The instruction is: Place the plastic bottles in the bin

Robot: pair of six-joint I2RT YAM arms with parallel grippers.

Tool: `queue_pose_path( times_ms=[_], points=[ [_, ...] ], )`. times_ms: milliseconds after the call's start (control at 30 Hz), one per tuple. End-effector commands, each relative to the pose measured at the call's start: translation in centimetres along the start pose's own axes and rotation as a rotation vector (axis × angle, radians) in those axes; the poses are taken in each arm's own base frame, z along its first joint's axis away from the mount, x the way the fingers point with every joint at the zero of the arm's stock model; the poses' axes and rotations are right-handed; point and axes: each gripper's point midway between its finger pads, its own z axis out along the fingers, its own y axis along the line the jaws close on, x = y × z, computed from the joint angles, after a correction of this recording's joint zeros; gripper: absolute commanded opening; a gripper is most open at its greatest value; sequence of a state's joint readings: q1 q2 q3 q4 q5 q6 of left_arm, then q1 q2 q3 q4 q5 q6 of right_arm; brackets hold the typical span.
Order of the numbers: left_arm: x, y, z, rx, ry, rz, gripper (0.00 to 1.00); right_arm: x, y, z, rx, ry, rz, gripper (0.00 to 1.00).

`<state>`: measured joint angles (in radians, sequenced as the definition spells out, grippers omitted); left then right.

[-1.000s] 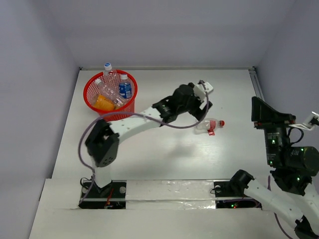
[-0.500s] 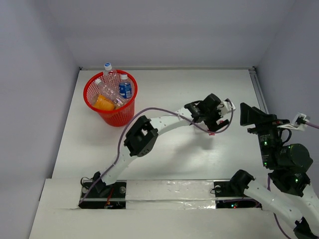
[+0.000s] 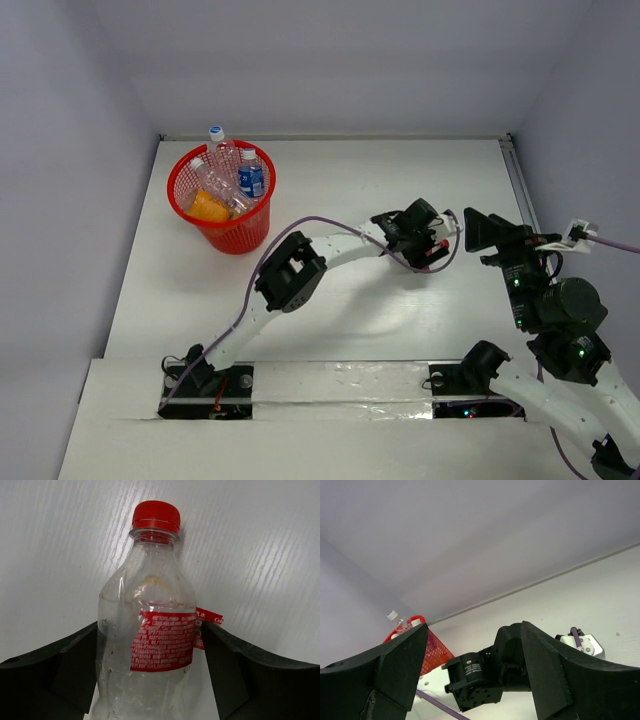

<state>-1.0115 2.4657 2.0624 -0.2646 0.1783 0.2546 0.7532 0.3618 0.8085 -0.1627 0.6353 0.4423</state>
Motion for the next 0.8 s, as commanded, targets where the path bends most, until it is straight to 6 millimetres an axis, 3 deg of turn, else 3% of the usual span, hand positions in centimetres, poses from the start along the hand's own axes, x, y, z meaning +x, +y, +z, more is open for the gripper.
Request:
queue_pose_path(
  times_ms=[0,67,100,167,200,233,267,300,367,400,433,500,567,600,633,700,767],
  points=[
    [-7.1,0.8,-6.2,-0.051,-0.189,0.023,0.69,0.1,1.1,0.4,-0.039,0.001,0.024,0.80],
    [-8.6,0.8,-8.1,-0.061,-0.233,0.020,0.63,0.5,1.1,0.4,-0.044,0.008,0.022,0.79],
    [-10.0,0.9,-10.1,-0.076,-0.282,0.021,0.59,0.5,1.1,0.4,-0.044,0.010,0.028,0.79],
    [-11.2,2.7,-12.7,-0.124,-0.333,-0.009,0.56,0.9,1.1,0.5,-0.045,0.019,0.027,0.79],
    [-12.6,3.3,-15.4,-0.147,-0.389,-0.017,0.56,1.0,1.2,0.5,-0.049,0.021,0.030,0.79],
    [-13.2,4.0,-16.8,-0.166,-0.416,-0.034,0.56,1.1,1.2,0.5,-0.052,0.023,0.030,0.79],
    [-14.0,5.7,-18.8,-0.200,-0.467,-0.057,0.56,1.3,1.2,0.5,-0.053,0.028,0.029,0.79],
    [-14.7,6.2,-21.7,-0.214,-0.516,-0.085,0.56,1.5,1.2,0.6,-0.052,0.033,0.027,0.79],
    [-15.4,7.6,-25.2,-0.232,-0.591,-0.120,0.56,2.0,1.1,0.8,-0.045,0.042,0.024,0.79],
    [-15.7,9.2,-28.5,-0.264,-0.653,-0.144,0.54,2.4,1.0,0.8,-0.043,0.051,0.024,0.79],
    [-15.8,9.5,-29.9,-0.247,-0.682,-0.176,0.54,2.5,1.0,0.9,-0.043,0.054,0.025,0.79],
    [-15.5,11.7,-34.1,-0.292,-0.745,-0.221,0.51,2.7,1.1,0.9,-0.051,0.058,0.028,0.79],
    [-15.1,13.2,-37.0,-0.335,-0.796,-0.281,0.49,2.8,1.2,0.9,-0.055,0.061,0.028,0.79],
    [-15.4,13.7,-40.2,-0.377,-0.853,-0.297,0.49,2.9,1.2,0.9,-0.056,0.064,0.025,0.79],
    [-13.9,16.3,-42.0,-0.465,-0.869,-0.380,0.49,3.0,1.2,0.9,-0.055,0.069,0.023,0.79],
    [-12.5,18.2,-46.2,-0.579,-0.922,-0.472,0.49,3.3,1.2,0.9,-0.057,0.076,0.023,0.79],
    [-8.9,21.4,-49.0,-0.724,-0.950,-0.653,0.49,3.6,1.2,1.0,-0.057,0.082,0.021,0.79]
  ],
)
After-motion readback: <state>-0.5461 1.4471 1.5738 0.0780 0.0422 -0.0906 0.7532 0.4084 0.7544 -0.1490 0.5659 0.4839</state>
